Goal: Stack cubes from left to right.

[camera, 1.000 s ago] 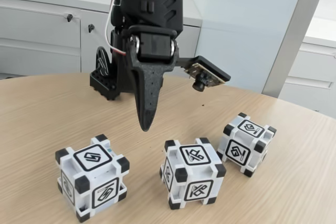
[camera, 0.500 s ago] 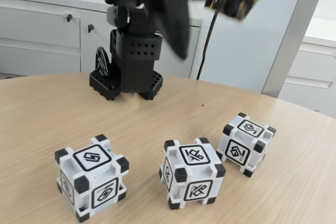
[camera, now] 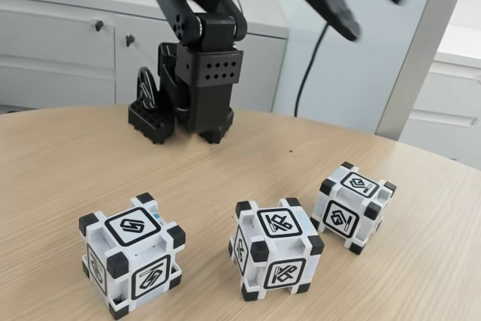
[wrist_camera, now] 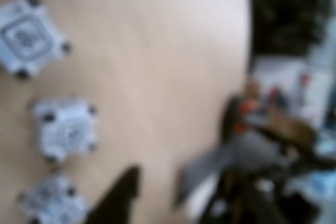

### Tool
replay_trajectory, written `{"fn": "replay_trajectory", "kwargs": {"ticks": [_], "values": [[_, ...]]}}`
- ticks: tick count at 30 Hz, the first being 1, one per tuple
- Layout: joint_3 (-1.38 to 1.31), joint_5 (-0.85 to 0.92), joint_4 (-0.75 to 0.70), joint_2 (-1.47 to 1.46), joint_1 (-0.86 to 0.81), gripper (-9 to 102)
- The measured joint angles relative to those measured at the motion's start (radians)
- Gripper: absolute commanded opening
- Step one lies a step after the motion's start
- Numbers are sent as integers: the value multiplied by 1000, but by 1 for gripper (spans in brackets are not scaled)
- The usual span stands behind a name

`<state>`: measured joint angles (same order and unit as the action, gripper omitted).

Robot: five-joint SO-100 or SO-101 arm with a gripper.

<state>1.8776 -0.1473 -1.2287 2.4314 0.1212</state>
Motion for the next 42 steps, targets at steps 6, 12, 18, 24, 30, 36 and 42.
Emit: {"fn": "replay_trajectory", "kwargs": {"ticks": [6, 12, 18, 24, 30, 36, 42], "values": [[-101, 161, -14, -311, 66, 28], [-101, 282, -115, -505, 146, 29], [-103, 299, -161, -584, 239, 29], [-112, 316, -161, -655, 256, 31], [-114, 330, -158, -807, 270, 31], [-114, 350, -155, -818, 265, 31], [-114, 333, -89, -818, 258, 31]]}}
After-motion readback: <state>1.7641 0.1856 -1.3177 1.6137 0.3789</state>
